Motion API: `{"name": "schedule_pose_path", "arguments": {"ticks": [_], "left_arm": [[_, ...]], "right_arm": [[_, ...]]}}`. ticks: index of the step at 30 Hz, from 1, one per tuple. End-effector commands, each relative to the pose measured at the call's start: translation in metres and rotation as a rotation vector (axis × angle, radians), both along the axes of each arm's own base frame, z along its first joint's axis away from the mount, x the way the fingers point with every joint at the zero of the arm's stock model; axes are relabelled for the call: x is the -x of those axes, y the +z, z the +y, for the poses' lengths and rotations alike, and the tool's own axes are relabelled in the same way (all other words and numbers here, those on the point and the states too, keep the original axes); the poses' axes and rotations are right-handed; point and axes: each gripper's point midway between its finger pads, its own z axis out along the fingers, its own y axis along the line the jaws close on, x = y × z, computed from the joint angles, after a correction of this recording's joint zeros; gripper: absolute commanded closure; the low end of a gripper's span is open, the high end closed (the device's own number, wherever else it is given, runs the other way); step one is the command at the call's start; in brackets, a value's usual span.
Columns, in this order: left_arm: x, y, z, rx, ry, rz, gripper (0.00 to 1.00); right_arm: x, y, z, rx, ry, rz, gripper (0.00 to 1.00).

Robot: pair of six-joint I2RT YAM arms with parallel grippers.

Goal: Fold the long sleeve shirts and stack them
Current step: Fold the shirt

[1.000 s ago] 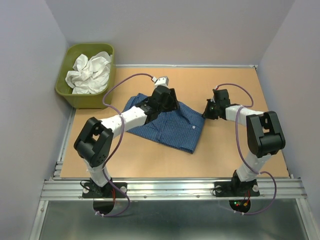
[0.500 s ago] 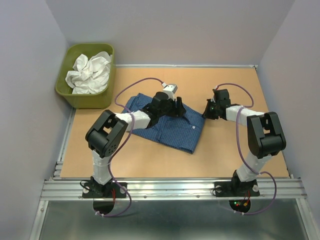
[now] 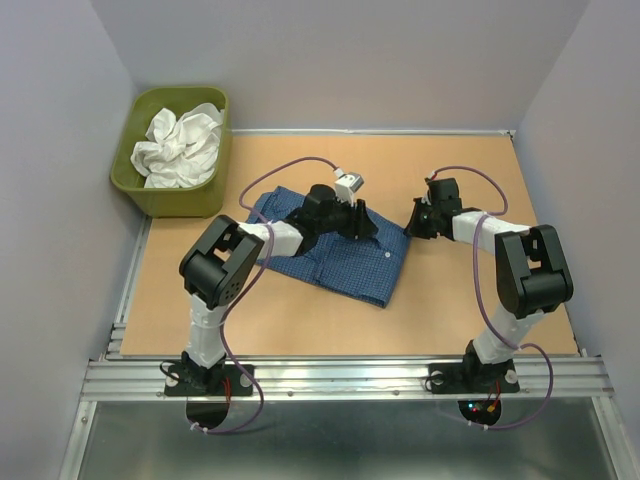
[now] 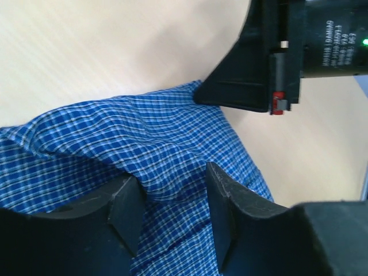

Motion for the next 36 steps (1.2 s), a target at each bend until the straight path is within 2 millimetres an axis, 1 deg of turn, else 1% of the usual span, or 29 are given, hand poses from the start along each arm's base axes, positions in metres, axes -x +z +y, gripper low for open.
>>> {"name": "schedule_pose_path", "arguments": {"ticks": [1, 2, 5, 7, 8, 9, 10, 11, 12, 13, 14, 16, 17, 18, 20, 21, 22, 23, 24, 25, 26, 27, 28, 29, 32, 33, 34, 36], "left_arm": [[0.004, 0.032, -0.018, 0.097, -0.088, -0.04, 0.52], [0.007, 0.036, -0.018, 0.11, -0.09, -0.026, 0.58], [0.01, 0.046, -0.016, 0.124, -0.078, 0.007, 0.67], [0.009, 0.053, -0.013, 0.11, -0.041, 0.045, 0.76], [0.008, 0.056, -0.01, 0.097, -0.02, 0.054, 0.76], [-0.001, 0.063, -0.007, 0.085, 0.027, 0.048, 0.76], [0.001, 0.061, 0.001, 0.037, 0.06, 0.089, 0.77], [-0.006, 0.072, 0.003, 0.022, 0.095, 0.074, 0.77], [-0.003, 0.072, 0.01, -0.014, 0.107, 0.103, 0.77], [-0.006, 0.077, 0.009, -0.003, 0.115, 0.1, 0.78], [-0.001, 0.08, 0.014, -0.012, 0.102, 0.14, 0.78], [0.008, 0.083, 0.015, 0.009, 0.08, 0.207, 0.78], [0.017, 0.092, 0.015, 0.037, 0.046, 0.224, 0.78], [0.02, 0.097, 0.016, 0.057, 0.038, 0.236, 0.78], [0.02, 0.106, 0.022, 0.084, 0.069, 0.28, 0.77], [0.015, 0.109, 0.026, 0.079, 0.097, 0.29, 0.77], [0.013, 0.1, 0.038, 0.04, 0.136, 0.337, 0.77], [0.004, 0.101, 0.046, 0.021, 0.195, 0.325, 0.77], [0.001, 0.101, 0.053, 0.002, 0.232, 0.313, 0.76], [0.001, 0.103, 0.061, -0.023, 0.263, 0.295, 0.75], [-0.002, 0.101, 0.065, -0.035, 0.285, 0.281, 0.73], [-0.005, 0.094, 0.072, -0.063, 0.318, 0.266, 0.65], [-0.006, 0.086, 0.075, -0.09, 0.331, 0.273, 0.6], [-0.007, 0.078, 0.077, -0.11, 0.349, 0.277, 0.52], [-0.013, 0.055, 0.078, -0.132, 0.379, 0.303, 0.41], [-0.013, 0.048, 0.078, -0.132, 0.382, 0.311, 0.4], [-0.018, 0.046, 0.073, -0.108, 0.384, 0.306, 0.4], [-0.02, 0.042, 0.067, -0.081, 0.372, 0.309, 0.4]], "right_arm": [[0.001, 0.009, 0.0, -0.002, 0.014, -0.026, 0.95], [0.001, 0.009, 0.0, 0.0, 0.012, -0.028, 0.95], [0.001, 0.01, -0.001, 0.001, 0.013, -0.029, 0.95], [0.001, 0.01, -0.001, 0.001, 0.009, -0.03, 0.95], [0.001, 0.011, -0.001, 0.002, 0.012, -0.032, 0.95], [0.001, 0.011, -0.001, 0.005, 0.011, -0.034, 0.95], [0.001, 0.012, -0.002, 0.006, 0.012, -0.036, 0.95], [0.001, 0.012, -0.002, 0.007, 0.011, -0.036, 0.95], [0.001, 0.013, -0.002, 0.007, 0.01, -0.04, 0.95], [0.001, 0.014, -0.002, 0.007, 0.01, -0.043, 0.95], [0.001, 0.015, -0.001, 0.003, 0.013, -0.044, 0.95], [0.001, 0.016, -0.001, 0.003, 0.013, -0.045, 0.95], [0.001, 0.016, -0.001, 0.003, 0.013, -0.047, 0.95], [0.001, 0.016, -0.001, 0.003, 0.013, -0.047, 0.95], [0.002, 0.016, -0.002, 0.006, 0.012, -0.047, 0.95], [0.002, 0.016, -0.003, 0.009, 0.01, -0.048, 0.95], [0.003, 0.017, -0.003, 0.008, 0.011, -0.05, 0.95], [0.003, 0.018, -0.002, 0.006, 0.011, -0.052, 0.95], [0.003, 0.018, -0.002, 0.007, 0.012, -0.053, 0.95], [0.003, 0.019, -0.003, 0.009, 0.011, -0.055, 0.95], [0.003, 0.02, -0.003, 0.006, 0.012, -0.057, 0.95], [0.003, 0.021, -0.003, 0.004, 0.011, -0.059, 0.95], [0.003, 0.021, -0.002, 0.004, 0.012, -0.06, 0.95], [0.002, 0.024, -0.001, -0.004, 0.014, -0.064, 0.94], [0.002, 0.025, 0.001, -0.011, 0.02, -0.064, 0.94], [0.002, 0.025, 0.0, -0.012, 0.02, -0.064, 0.94], [0.002, 0.025, 0.0, -0.012, 0.02, -0.064, 0.94], [0.003, 0.023, 0.001, -0.012, 0.022, -0.059, 0.94]]}}
